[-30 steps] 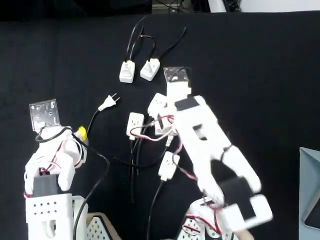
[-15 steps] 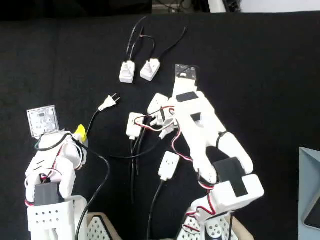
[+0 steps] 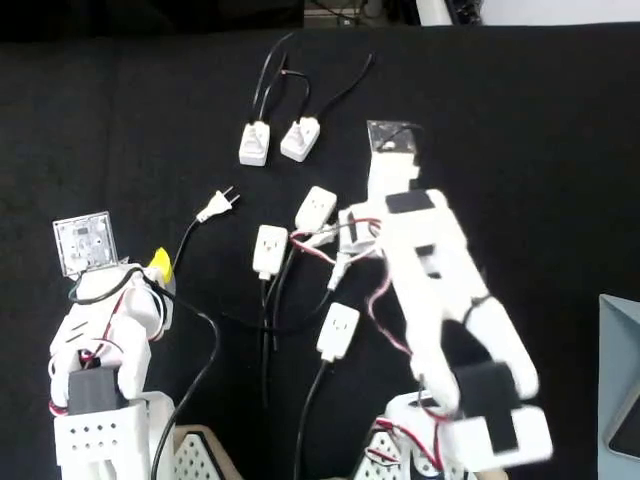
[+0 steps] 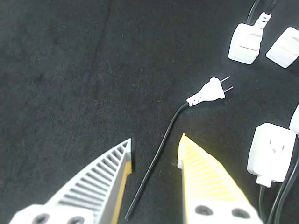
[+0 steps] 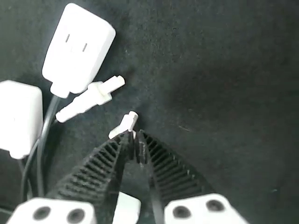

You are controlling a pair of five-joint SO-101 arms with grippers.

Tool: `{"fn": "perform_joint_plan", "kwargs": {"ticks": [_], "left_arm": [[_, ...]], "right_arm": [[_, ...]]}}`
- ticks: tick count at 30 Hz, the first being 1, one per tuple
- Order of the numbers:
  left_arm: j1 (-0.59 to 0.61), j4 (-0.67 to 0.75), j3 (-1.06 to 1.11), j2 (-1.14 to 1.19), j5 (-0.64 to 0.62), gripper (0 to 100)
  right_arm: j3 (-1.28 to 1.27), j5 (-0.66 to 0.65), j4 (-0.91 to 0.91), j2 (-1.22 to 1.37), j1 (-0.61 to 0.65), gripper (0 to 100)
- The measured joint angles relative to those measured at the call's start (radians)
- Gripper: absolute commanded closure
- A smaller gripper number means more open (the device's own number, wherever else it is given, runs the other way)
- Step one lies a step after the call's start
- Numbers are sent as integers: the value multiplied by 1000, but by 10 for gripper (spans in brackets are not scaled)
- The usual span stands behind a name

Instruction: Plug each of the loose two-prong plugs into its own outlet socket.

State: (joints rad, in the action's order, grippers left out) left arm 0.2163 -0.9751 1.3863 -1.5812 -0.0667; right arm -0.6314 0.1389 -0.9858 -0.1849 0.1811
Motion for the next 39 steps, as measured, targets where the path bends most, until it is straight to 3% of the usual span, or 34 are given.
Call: {"fn": "perform_joint_plan", "kwargs": {"ticks": [5, 11, 15, 30, 39], "left_arm": [[0, 0, 0, 0, 0, 832], [0, 0, 5, 0, 0, 832], [0, 0, 14, 0, 0, 832], [0, 0, 14, 0, 0, 833], [0, 0, 14, 0, 0, 833]], "right_arm": [[-77, -341, 0, -133, -29, 977], [-180, -945, 0, -178, -29, 787], [-189, -1157, -55, -180, -28, 700], [-163, -1277, -150, -180, 206, 663], [-147, -1324, -31, 8, 219, 665]]}}
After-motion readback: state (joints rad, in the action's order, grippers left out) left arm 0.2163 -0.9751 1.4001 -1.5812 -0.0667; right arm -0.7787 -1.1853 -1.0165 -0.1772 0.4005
